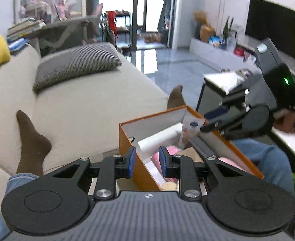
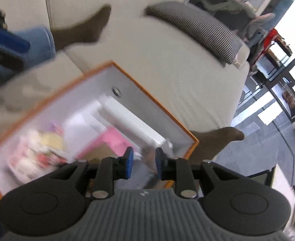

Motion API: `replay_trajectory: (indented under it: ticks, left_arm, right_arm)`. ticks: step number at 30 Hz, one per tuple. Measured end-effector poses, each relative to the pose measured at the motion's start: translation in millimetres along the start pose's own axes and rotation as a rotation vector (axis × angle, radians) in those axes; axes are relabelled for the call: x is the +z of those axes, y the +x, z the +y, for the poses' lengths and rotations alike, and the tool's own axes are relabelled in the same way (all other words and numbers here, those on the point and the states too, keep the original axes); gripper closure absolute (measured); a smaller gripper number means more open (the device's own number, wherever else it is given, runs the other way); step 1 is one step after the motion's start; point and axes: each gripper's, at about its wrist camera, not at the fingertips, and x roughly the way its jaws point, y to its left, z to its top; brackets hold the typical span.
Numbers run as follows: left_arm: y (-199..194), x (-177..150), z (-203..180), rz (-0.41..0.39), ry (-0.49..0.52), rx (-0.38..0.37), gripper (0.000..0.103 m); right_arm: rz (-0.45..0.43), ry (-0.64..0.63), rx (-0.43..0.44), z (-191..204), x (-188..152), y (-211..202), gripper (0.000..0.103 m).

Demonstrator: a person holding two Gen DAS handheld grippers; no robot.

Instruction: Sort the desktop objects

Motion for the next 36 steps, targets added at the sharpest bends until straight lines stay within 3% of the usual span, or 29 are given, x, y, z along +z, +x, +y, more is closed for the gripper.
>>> replay_trajectory:
  ticks: [3, 9, 13, 14, 18, 20, 25, 36]
  left_arm:
    - [-21, -9, -3, -0.048, -0.028, 0.019, 0.074]
    - [-44, -31, -10, -0.111, -0.066, 0.069, 0.074]
    - [-56, -47, -15, -0.171, -0.107, 0.099, 0.043]
    - [-58, -52, -16, -0.178, -0.112, 0.109, 0.043]
    - [-60, -65, -18, -0.177, -0.129, 0.123, 0.041]
    - [-59, -70, -17, -0.175, -0.149, 0.128, 0.035]
    - [-51, -83, -19, -0.150, -0.165, 0.128, 0.030]
    - [-18, -107, -18, 0.020, -0.233, 0.110, 0.030]
  right_arm:
    - [-0.070, 0.120, 0.007, 21, -4, -25, 0.065]
    - [-0.220, 0.272, -0.011, 70, -18, -68, 0.054]
    - [-0.277, 0.336, -0.111, 101, -26, -87, 0.050]
    - [-0.286, 0.353, -0.131, 107, -28, -89, 0.047]
    - [-0.301, 0.473, -0.163, 121, -38, -88, 0.041]
    - [-0.302, 0.525, -0.162, 127, -45, -83, 0.039]
    - [-0.283, 0.575, -0.187, 147, -59, -72, 0.036]
    - [-0.193, 0.627, -0.159, 162, -83, -39, 0.029]
